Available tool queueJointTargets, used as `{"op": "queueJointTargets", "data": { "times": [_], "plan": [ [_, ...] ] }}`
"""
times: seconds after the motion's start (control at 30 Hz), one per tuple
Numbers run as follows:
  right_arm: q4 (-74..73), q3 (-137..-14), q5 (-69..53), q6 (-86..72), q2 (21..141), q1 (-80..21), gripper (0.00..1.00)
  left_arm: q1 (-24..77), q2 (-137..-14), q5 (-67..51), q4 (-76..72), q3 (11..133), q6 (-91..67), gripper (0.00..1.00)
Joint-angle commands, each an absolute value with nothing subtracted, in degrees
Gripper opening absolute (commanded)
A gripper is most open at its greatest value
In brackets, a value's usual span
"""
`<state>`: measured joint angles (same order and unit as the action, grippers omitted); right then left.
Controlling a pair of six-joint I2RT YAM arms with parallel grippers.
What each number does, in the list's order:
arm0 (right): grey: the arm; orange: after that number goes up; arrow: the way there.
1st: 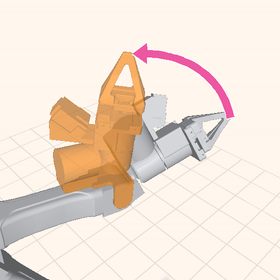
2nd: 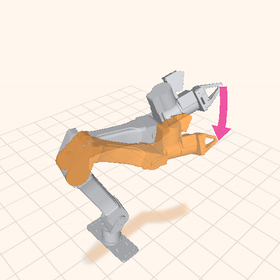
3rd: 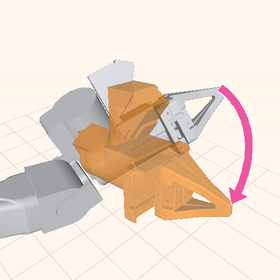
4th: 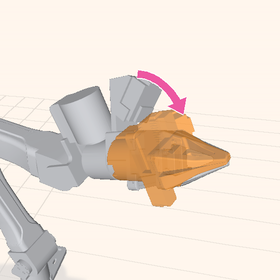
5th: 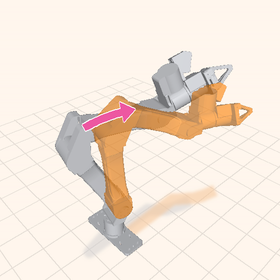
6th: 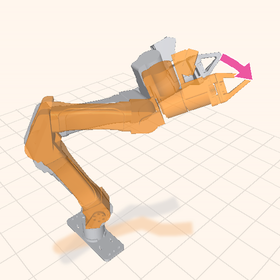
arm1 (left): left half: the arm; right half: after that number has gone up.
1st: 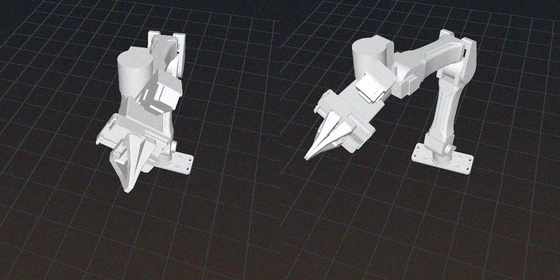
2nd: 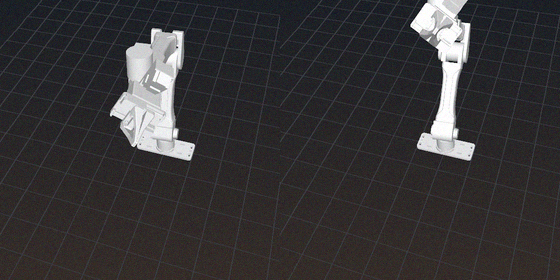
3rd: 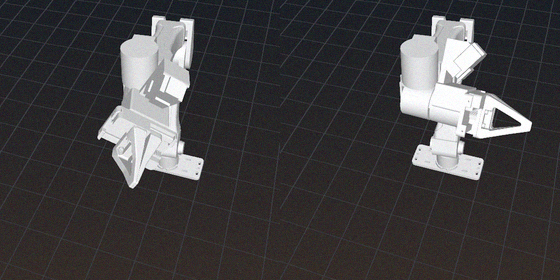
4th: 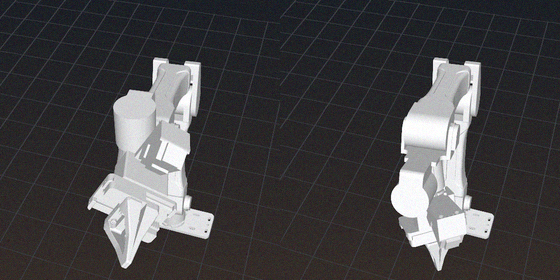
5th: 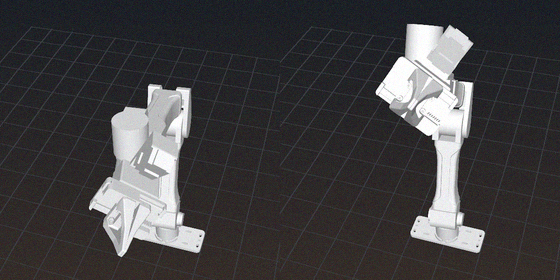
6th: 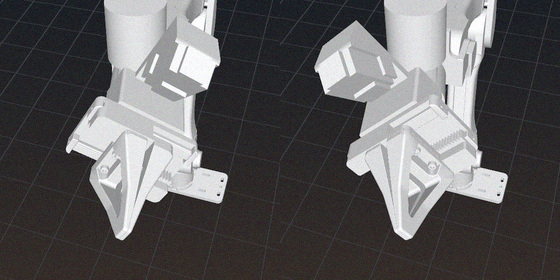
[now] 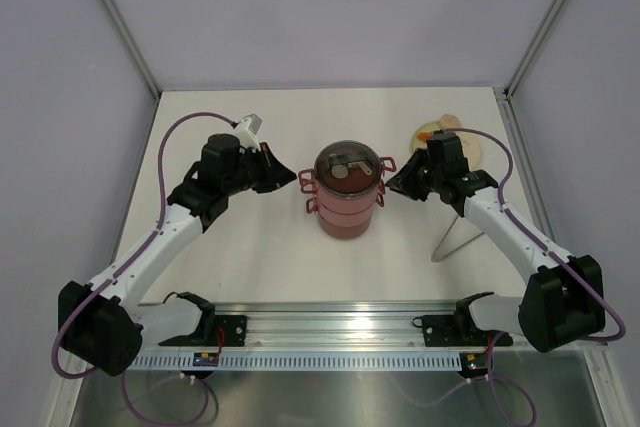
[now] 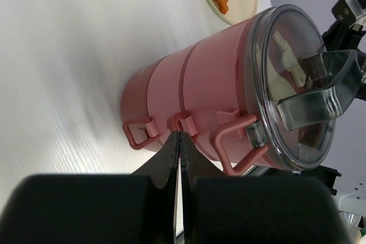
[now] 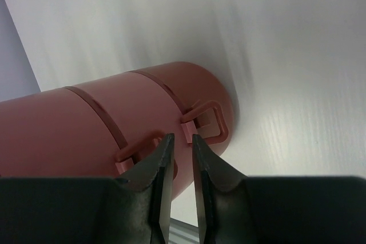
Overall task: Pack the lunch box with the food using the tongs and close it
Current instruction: Close the fastener on the packing box.
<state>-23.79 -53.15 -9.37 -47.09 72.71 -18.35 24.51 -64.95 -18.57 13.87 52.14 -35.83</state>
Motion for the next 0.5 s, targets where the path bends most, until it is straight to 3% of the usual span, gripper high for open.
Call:
{"op": "queueJointTargets", "data": {
  "times": [0.0,0.47],
  "plan": [
    [-20.83,-54.76,-12.13,-46.14,74.61,-19.68,0.25,24.52,-66.53,-22.23,8.97,53.79,-36.47,0.0],
    [-20.48,-53.88,-12.04,-46.23,76.29,-19.78,0.22,24.61,-71.89,-26.63,4.22,51.24,-38.06,0.0]
  ]
}}
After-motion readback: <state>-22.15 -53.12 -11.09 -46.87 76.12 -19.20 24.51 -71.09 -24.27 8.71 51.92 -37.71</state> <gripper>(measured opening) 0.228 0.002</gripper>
